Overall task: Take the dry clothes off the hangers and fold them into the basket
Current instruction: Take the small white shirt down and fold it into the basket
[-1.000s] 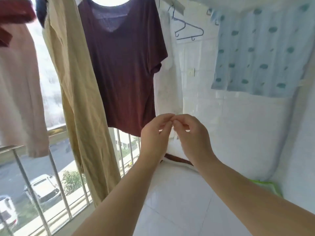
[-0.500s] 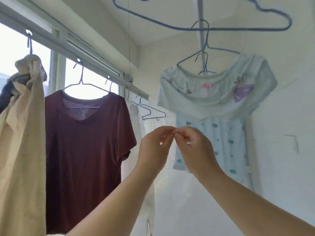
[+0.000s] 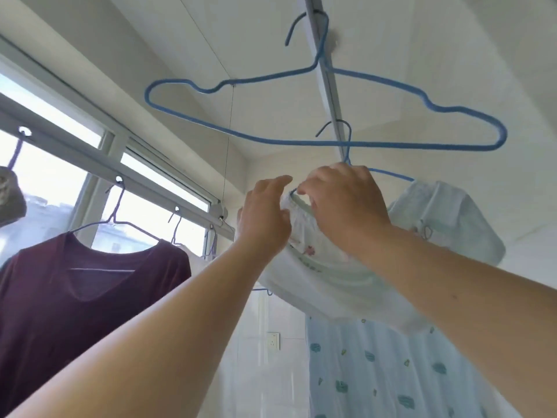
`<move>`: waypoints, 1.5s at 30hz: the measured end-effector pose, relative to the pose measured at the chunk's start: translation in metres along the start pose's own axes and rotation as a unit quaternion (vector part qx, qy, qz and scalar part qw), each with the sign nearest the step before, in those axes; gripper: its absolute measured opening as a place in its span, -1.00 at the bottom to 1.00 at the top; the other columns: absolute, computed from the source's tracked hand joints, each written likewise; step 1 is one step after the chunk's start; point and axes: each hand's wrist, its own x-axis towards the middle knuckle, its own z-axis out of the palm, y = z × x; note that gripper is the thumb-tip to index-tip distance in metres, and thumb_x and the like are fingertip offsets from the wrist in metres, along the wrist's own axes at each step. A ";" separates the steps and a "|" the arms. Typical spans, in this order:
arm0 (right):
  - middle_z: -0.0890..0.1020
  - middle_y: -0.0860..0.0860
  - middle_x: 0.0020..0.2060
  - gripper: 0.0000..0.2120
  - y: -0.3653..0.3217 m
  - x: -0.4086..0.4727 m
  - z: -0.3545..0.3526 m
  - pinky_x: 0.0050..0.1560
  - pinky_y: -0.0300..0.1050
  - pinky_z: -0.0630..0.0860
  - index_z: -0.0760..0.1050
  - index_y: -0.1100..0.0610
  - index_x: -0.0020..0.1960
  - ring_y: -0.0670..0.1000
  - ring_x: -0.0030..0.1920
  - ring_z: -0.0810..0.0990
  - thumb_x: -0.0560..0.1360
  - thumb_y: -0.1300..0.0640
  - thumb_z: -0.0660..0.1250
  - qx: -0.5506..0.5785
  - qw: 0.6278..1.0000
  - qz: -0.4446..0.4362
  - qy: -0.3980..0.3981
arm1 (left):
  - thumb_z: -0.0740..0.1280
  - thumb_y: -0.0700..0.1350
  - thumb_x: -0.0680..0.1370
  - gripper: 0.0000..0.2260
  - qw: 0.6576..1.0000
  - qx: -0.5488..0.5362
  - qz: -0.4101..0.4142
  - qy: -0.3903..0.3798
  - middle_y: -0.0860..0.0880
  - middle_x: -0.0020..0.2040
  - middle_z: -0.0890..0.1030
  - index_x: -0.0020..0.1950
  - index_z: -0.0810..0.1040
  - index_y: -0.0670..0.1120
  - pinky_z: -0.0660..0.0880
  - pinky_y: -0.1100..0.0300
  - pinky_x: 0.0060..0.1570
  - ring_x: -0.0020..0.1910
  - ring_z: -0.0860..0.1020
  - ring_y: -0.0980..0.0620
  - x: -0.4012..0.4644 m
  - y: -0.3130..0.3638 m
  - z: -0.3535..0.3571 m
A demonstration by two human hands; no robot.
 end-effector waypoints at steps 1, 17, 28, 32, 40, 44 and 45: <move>0.49 -0.05 0.22 -0.63 0.004 0.009 0.003 0.25 -0.03 0.21 0.43 -0.01 0.29 0.06 0.28 0.35 0.57 0.21 0.04 -0.017 1.000 -0.007 -0.006 | 0.19 -0.28 0.56 -0.49 0.999 0.034 -0.002 -0.026 0.05 0.42 0.29 0.43 0.25 0.13 0.23 0.04 0.36 0.40 0.26 0.01 0.007 -0.002 0.004; 0.48 0.00 0.15 -0.73 0.034 0.048 0.042 0.20 0.08 0.25 0.44 -0.03 0.24 0.07 0.22 0.39 0.57 -0.01 0.17 -0.093 0.991 -0.006 -0.100 | 0.21 -0.19 0.57 -0.63 0.946 0.230 0.149 -0.173 -0.04 0.34 0.24 0.32 0.40 0.16 0.36 -0.05 0.25 0.28 0.34 -0.04 0.047 -0.022 0.026; 0.49 0.03 0.01 -0.82 0.050 0.047 0.040 0.11 0.03 0.29 0.54 0.02 0.03 0.10 0.09 0.44 0.55 0.21 0.21 -0.029 0.995 0.022 -0.095 | 0.35 0.02 0.50 -0.84 0.962 0.217 0.139 -0.088 -0.03 -0.06 0.59 -0.03 0.50 -0.05 0.50 0.05 0.00 -0.04 0.52 -0.06 0.039 -0.031 0.003; 0.46 0.00 -0.07 -0.79 0.049 0.049 0.041 0.04 -0.01 0.25 0.55 0.00 -0.01 0.09 0.05 0.45 0.52 0.24 0.20 -0.016 0.996 0.044 -0.074 | 0.42 0.04 0.44 -0.77 0.974 0.168 0.099 -0.117 -0.08 -0.12 0.62 -0.11 0.51 -0.09 0.51 0.05 -0.03 -0.08 0.55 -0.08 0.027 -0.039 -0.003; 0.48 0.08 0.01 -0.81 0.038 0.053 0.039 -0.05 -0.01 0.30 0.50 0.10 0.05 0.13 0.08 0.43 0.53 0.28 0.19 -0.018 0.996 0.051 -0.076 | 0.42 0.01 0.43 -0.75 0.973 0.190 0.070 -0.113 -0.04 -0.34 0.49 -0.31 0.43 -0.06 0.40 0.15 -0.24 -0.28 0.43 -0.02 0.020 -0.045 -0.017; 0.51 0.09 0.04 -0.79 0.037 0.055 0.028 -0.20 -0.12 0.33 0.51 0.13 0.08 0.10 -0.04 0.45 0.51 0.31 0.21 0.017 0.993 0.052 -0.109 | 0.36 -0.03 0.48 -0.88 0.976 0.199 0.068 -0.061 0.01 -0.25 0.51 -0.11 0.54 -0.07 0.36 0.19 -0.19 -0.17 0.45 -0.01 0.028 -0.041 -0.022; 0.52 0.10 0.08 -0.79 0.036 0.056 0.022 -0.22 -0.13 0.33 0.51 0.14 0.11 0.11 0.00 0.48 0.52 0.31 0.22 0.027 0.991 0.054 -0.123 | 0.36 -0.03 0.48 -0.86 0.974 0.207 0.074 -0.061 0.01 -0.22 0.53 -0.07 0.55 -0.09 0.38 0.18 -0.15 -0.15 0.47 -0.02 0.030 -0.040 -0.023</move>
